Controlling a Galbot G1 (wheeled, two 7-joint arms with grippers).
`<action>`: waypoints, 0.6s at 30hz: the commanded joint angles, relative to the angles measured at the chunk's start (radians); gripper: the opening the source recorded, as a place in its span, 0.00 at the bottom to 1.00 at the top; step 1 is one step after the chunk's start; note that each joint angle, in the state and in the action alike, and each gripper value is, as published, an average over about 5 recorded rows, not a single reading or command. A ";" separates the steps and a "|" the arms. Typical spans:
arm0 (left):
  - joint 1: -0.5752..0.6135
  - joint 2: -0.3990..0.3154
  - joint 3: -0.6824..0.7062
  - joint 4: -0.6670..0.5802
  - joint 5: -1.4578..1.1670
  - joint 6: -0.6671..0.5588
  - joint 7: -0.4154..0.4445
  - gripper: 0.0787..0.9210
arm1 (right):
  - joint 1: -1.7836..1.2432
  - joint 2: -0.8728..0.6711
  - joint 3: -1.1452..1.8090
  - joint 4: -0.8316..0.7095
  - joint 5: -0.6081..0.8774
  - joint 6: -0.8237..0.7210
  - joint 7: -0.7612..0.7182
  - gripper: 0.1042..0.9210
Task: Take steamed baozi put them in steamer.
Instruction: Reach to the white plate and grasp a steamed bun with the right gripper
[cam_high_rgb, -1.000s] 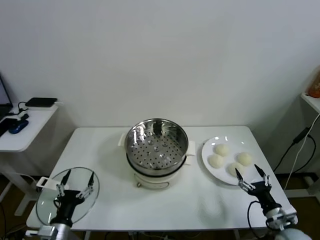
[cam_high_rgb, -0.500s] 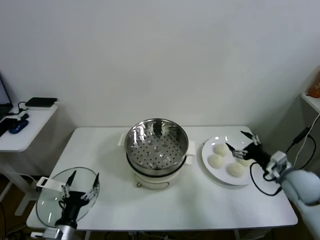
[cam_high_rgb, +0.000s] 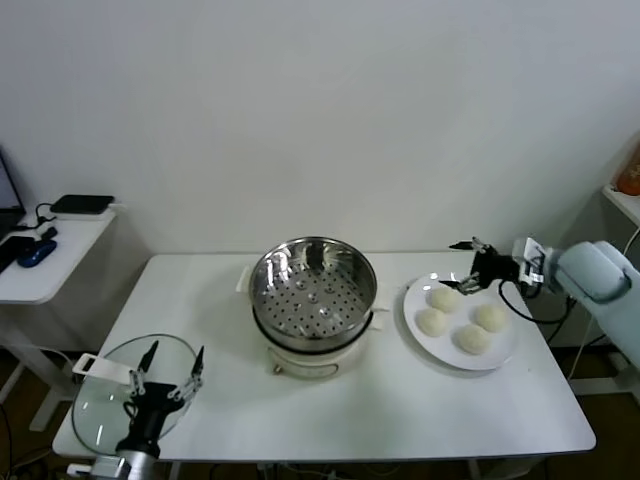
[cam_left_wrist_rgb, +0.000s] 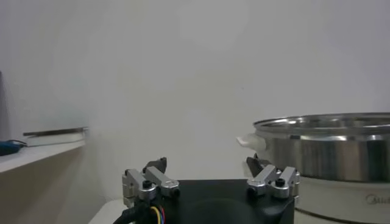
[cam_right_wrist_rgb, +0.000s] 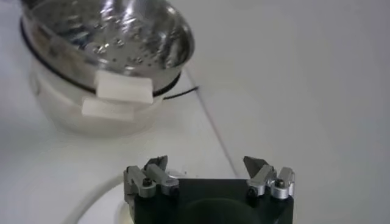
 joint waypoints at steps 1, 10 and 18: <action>-0.004 0.004 0.002 -0.005 0.003 0.027 -0.010 0.88 | 0.480 0.170 -0.522 -0.393 -0.117 0.217 -0.276 0.88; -0.016 0.021 -0.006 -0.013 0.033 0.041 -0.017 0.88 | 0.428 0.316 -0.474 -0.620 -0.272 0.278 -0.305 0.88; -0.030 0.024 -0.005 -0.023 0.032 0.061 -0.016 0.88 | 0.304 0.354 -0.348 -0.647 -0.344 0.265 -0.282 0.88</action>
